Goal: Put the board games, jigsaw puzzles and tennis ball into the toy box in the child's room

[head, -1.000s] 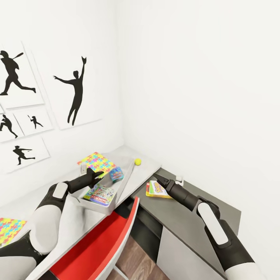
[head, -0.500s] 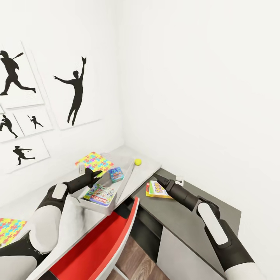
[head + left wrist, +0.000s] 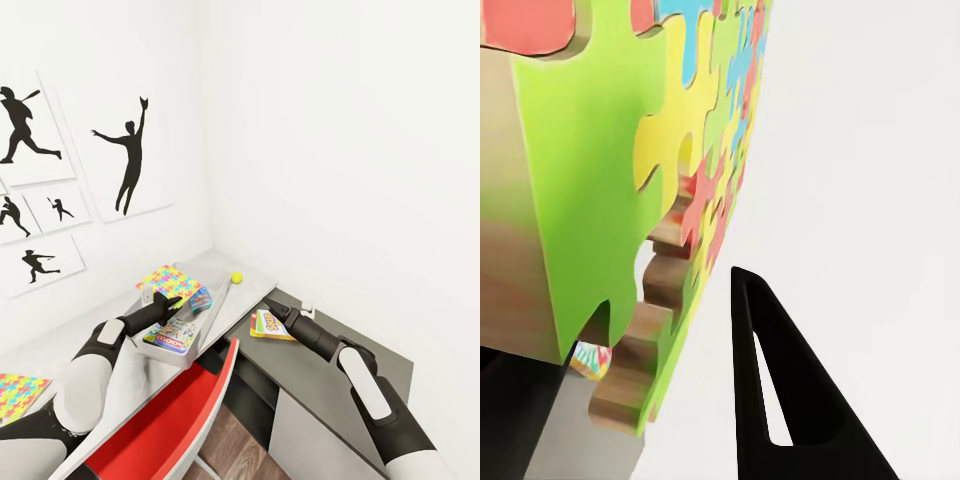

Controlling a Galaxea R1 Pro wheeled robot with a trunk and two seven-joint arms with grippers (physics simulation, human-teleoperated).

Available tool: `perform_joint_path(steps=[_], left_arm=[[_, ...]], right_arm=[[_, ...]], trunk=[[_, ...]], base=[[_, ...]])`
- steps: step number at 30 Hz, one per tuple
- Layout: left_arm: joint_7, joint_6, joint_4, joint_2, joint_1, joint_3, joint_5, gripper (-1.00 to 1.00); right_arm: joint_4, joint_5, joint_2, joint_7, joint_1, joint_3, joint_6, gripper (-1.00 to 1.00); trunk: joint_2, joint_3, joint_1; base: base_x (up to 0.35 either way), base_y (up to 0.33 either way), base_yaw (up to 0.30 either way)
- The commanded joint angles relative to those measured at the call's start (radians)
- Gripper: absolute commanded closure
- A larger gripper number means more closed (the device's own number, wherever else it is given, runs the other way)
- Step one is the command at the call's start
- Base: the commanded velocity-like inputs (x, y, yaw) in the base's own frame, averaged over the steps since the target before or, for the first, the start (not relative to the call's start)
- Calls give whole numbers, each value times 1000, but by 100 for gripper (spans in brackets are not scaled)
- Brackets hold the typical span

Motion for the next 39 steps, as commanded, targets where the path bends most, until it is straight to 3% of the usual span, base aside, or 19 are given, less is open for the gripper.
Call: perform_joint_path(steps=[1, 8, 12, 14, 18, 26, 31, 39], left_arm=[[-3, 5, 1, -1, -2, 7, -4, 100], [0, 2, 22, -2, -1, 13, -3, 100], [2, -7, 83, -1, -1, 79, -6, 100], [17, -39, 108, -2, -1, 134, -8, 100], [100, -72, 146, -1, -1, 167, -4, 100], [145, -103, 169, -2, -1, 192, -3, 100], [150, -144, 196, 0, 0, 195, -3, 100], [151, -152, 219, 2, -1, 207, -3, 100]], right_arm=[[0, -6, -1, -1, -1, 1, 4, -100], [0, -6, -1, -1, -1, 1, 4, -100], [0, -6, -1, -1, -1, 1, 4, -100], [0, -6, -1, -1, -1, 1, 4, -100], [0, -6, -1, -1, -1, 1, 4, -100], [0, -6, -1, -1, -1, 1, 4, -100], [0, -6, -1, -1, -1, 1, 4, -100], [0, -6, -1, -1, -1, 1, 4, -100]], trunk=[[-2, -2, 1], [-2, -2, 1], [-2, -2, 1], [-2, -2, 1], [-2, -2, 1], [-2, -2, 1], [-2, -2, 1], [-2, -2, 1]], base=[[0, 0, 0], [0, 0, 0], [0, 0, 0], [0, 0, 0], [0, 0, 0], [0, 0, 0], [0, 0, 0], [0, 0, 0]])
